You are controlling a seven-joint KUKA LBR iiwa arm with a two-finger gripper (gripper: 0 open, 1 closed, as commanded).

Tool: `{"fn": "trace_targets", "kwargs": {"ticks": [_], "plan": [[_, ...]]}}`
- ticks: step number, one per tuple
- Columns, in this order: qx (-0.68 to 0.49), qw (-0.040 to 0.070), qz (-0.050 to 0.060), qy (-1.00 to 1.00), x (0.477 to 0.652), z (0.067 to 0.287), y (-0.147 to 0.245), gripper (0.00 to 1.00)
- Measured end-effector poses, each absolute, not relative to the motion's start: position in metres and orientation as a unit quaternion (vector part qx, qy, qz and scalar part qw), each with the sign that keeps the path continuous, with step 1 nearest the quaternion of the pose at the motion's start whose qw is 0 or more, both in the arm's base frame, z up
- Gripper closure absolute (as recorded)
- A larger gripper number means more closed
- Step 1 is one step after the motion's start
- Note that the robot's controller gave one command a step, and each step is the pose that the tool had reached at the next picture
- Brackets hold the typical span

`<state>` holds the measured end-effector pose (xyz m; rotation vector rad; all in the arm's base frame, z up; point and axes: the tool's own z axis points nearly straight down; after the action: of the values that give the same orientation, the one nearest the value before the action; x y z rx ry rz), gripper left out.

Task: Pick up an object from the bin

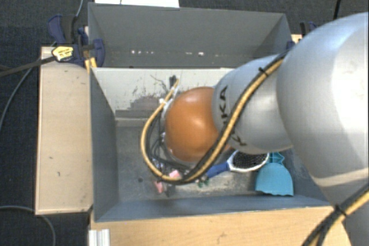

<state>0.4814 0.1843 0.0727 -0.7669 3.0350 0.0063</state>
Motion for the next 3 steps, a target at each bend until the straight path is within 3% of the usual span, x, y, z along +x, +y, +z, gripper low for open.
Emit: {"fn": "trace_targets", "kwargs": {"ticks": [1, 2, 3], "plan": [[-0.261, 0.002, 0.002, 0.965, 0.489, 0.125, 0.182, 1.00], [-0.269, 0.009, 0.002, 0.963, 0.489, 0.148, 0.173, 1.00], [-0.294, 0.003, 0.002, 0.956, 0.494, 0.230, 0.163, 1.00]]}}
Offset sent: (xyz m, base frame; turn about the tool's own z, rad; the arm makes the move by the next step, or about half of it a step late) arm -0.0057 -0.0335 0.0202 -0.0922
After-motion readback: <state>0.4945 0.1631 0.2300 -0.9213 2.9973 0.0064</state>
